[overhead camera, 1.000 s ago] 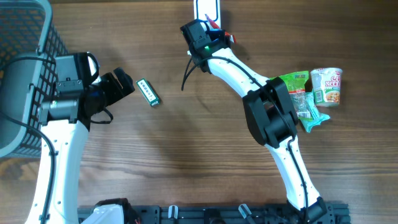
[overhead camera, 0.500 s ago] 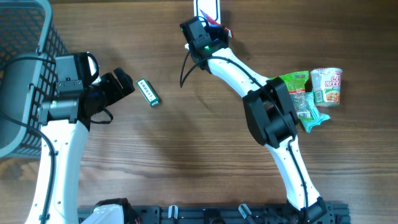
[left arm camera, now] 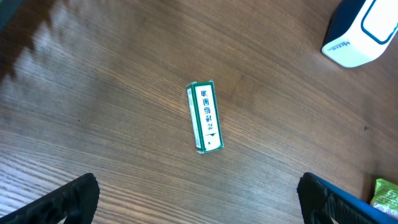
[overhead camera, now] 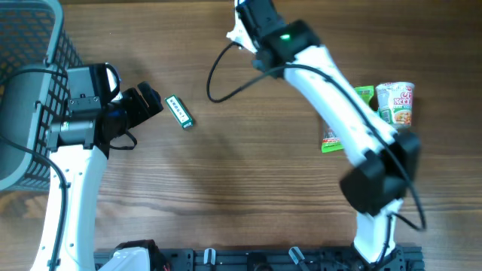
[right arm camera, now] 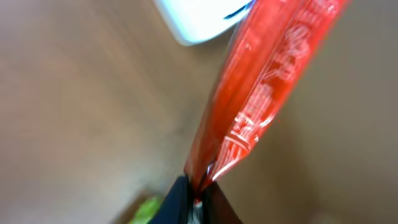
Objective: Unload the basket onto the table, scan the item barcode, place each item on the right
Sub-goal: 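Carry the red sachet down and drop it beside the green bag, then move the right gripper to the green-white gum box, then grasp the gum box with the right gripper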
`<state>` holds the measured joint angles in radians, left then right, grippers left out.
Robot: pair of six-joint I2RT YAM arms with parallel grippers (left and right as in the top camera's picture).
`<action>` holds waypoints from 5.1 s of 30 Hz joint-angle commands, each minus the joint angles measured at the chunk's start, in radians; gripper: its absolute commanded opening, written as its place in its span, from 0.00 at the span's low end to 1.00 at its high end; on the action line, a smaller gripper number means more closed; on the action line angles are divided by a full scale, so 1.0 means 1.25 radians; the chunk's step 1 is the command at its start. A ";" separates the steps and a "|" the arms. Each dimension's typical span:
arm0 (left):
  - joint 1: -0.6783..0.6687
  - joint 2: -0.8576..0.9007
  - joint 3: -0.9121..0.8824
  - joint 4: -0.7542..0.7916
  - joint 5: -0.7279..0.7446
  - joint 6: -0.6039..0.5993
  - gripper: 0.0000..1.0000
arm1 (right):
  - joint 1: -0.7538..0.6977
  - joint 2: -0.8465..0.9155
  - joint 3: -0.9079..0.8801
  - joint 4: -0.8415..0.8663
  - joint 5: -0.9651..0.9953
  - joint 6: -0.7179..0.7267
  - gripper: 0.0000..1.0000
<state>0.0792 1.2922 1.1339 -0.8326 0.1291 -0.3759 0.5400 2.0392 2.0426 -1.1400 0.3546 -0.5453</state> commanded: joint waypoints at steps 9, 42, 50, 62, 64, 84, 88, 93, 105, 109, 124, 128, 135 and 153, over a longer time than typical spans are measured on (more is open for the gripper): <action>-0.003 0.003 -0.001 0.002 0.007 0.007 1.00 | -0.137 -0.014 -0.178 -0.191 -0.282 0.517 0.04; -0.003 0.003 -0.001 0.002 0.007 0.007 1.00 | 0.009 -0.013 -0.355 0.369 -0.654 0.656 0.71; -0.003 0.003 -0.001 0.002 0.007 0.007 1.00 | 0.140 -0.012 -0.508 0.672 -0.477 0.685 0.67; -0.003 0.003 -0.001 0.002 0.007 0.007 1.00 | 0.188 0.121 -0.513 0.920 -0.559 0.660 0.78; -0.003 0.003 -0.001 0.002 0.007 0.007 1.00 | 0.191 0.144 -0.513 0.954 -0.589 0.660 0.79; -0.003 0.003 -0.001 0.002 0.007 0.007 1.00 | 0.211 0.203 -0.513 0.965 -0.474 0.670 0.44; -0.003 0.003 -0.001 0.002 0.007 0.007 1.00 | 0.203 0.148 -0.513 0.878 -0.342 0.667 0.43; -0.003 0.003 -0.001 0.002 0.007 0.007 1.00 | 0.201 0.071 -0.513 0.769 -0.200 0.614 0.42; -0.003 0.003 -0.001 0.002 0.007 0.007 1.00 | 0.161 0.044 -0.513 0.723 -0.331 0.593 0.63; -0.003 0.003 -0.001 0.002 0.007 0.007 1.00 | 0.131 0.044 -0.513 0.757 -0.454 0.724 0.62; -0.003 0.003 -0.001 0.002 0.007 0.007 1.00 | 0.132 0.135 -0.376 0.808 -0.521 0.719 0.68; -0.003 0.003 -0.001 0.002 0.007 0.007 1.00 | 0.132 0.175 -0.299 0.803 -0.528 0.695 0.71; -0.003 0.003 -0.001 0.002 0.007 0.007 1.00 | 0.133 0.229 -0.299 0.821 -0.555 0.635 0.71; -0.003 0.003 -0.001 0.002 0.007 0.007 1.00 | 0.016 0.168 -0.299 0.370 -0.629 0.454 0.50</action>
<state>0.0792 1.2922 1.1343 -0.8326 0.1291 -0.3759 0.5991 2.2795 1.6760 -0.6159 -0.4347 0.1104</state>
